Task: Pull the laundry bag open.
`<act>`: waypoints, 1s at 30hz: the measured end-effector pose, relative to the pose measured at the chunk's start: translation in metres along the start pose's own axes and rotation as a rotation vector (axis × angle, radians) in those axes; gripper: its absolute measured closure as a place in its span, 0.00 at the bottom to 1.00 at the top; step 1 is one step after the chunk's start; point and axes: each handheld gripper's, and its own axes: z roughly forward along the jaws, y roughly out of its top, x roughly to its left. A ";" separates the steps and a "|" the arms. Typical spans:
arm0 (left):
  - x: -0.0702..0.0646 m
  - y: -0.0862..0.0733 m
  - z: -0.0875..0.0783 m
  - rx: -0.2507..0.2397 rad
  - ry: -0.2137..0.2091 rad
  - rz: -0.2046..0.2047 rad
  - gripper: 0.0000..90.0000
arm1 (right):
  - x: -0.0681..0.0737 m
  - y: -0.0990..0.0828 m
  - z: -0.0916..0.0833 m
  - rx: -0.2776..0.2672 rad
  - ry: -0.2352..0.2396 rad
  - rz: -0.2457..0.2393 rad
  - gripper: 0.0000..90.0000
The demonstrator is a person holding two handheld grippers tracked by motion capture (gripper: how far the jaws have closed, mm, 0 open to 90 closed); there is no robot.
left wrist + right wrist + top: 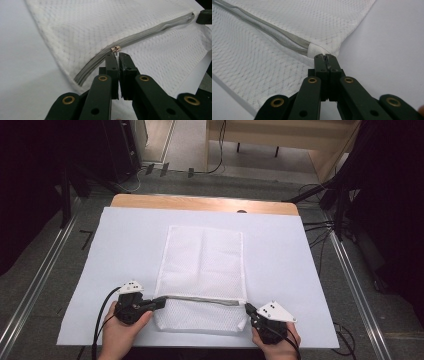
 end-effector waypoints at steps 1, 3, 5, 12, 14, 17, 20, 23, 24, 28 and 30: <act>0.001 0.000 -0.001 -0.003 0.001 -0.002 0.98 | 0.000 0.000 0.000 -0.002 -0.001 0.002 1.00; 0.003 -0.002 -0.004 -0.003 0.004 -0.005 0.98 | -0.002 0.000 0.000 -0.005 0.000 -0.002 1.00; 0.004 -0.004 -0.007 0.000 0.011 -0.003 0.98 | -0.002 0.000 0.000 -0.004 -0.003 0.003 1.00; 0.014 -0.010 -0.016 -0.009 0.027 -0.029 0.98 | -0.007 0.001 0.000 -0.007 -0.011 0.009 1.00; 0.017 -0.012 -0.019 -0.011 0.019 -0.045 0.98 | -0.009 0.000 0.000 -0.004 -0.012 0.010 1.00; 0.018 -0.017 -0.021 -0.014 0.023 -0.052 0.98 | -0.009 0.000 0.001 -0.004 -0.006 0.009 1.00; 0.018 -0.020 -0.024 -0.041 0.001 -0.041 0.97 | -0.008 0.000 0.002 -0.002 0.003 0.013 1.00; 0.022 -0.022 -0.030 -0.114 -0.035 -0.009 0.69 | -0.011 -0.002 0.003 -0.009 0.027 0.013 1.00; 0.023 -0.022 -0.032 -0.132 -0.040 -0.003 0.61 | -0.012 -0.003 0.004 -0.013 0.036 0.013 1.00; 0.027 -0.020 -0.039 -0.256 0.035 0.022 0.32 | -0.015 -0.005 0.006 -0.027 0.064 0.012 0.94; 0.029 -0.020 -0.042 -0.291 0.052 0.021 0.27 | -0.017 -0.005 0.007 -0.045 0.065 0.022 0.71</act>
